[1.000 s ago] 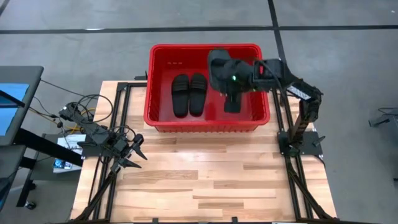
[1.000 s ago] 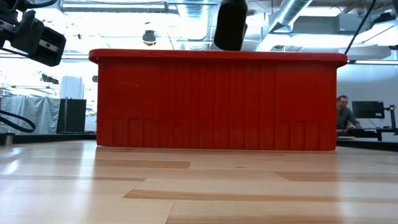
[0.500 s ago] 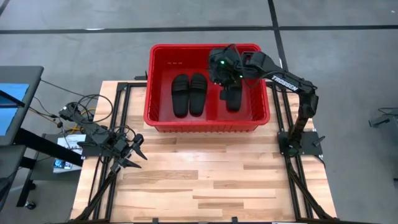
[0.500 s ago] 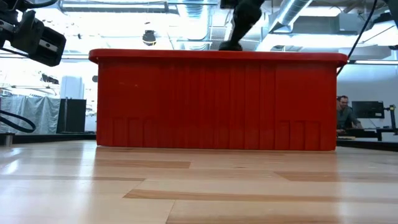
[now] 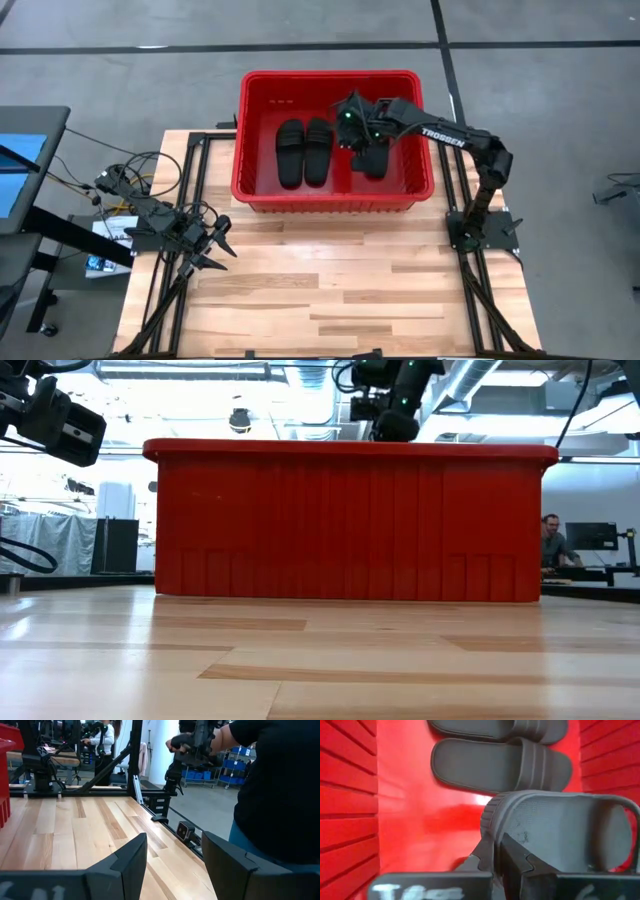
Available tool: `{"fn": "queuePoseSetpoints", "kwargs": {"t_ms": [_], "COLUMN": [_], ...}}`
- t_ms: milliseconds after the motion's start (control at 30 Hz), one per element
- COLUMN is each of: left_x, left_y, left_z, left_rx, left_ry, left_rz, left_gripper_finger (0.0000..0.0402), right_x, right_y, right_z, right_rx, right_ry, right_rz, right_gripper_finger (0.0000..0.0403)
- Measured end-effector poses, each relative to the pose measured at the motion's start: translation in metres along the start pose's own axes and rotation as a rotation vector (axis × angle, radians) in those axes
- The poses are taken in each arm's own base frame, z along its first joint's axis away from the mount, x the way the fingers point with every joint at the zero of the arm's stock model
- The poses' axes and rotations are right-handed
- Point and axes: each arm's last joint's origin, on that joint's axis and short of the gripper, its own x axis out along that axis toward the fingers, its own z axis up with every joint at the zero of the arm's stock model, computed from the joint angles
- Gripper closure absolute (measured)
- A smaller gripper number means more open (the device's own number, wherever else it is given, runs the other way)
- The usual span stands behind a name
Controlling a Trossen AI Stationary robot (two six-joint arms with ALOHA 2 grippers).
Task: Pick and place slides into bin
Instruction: Put the black slide into the red container
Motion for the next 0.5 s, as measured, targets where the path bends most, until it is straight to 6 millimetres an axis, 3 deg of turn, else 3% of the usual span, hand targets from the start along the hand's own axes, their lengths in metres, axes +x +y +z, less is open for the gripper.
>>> {"fn": "queuePoseSetpoints", "kwargs": {"t_ms": [500], "left_x": [0.0], "left_y": [0.0], "left_z": [0.0], "left_rx": [0.0], "left_ry": [0.0], "left_rz": [0.0], "left_gripper_finger": [0.0223], "right_x": [0.037], "right_y": [0.012], "right_z": [-0.011], "right_rx": [0.019], "right_ry": [0.031], "right_rz": [0.04], "right_gripper_finger": [0.0403]}}
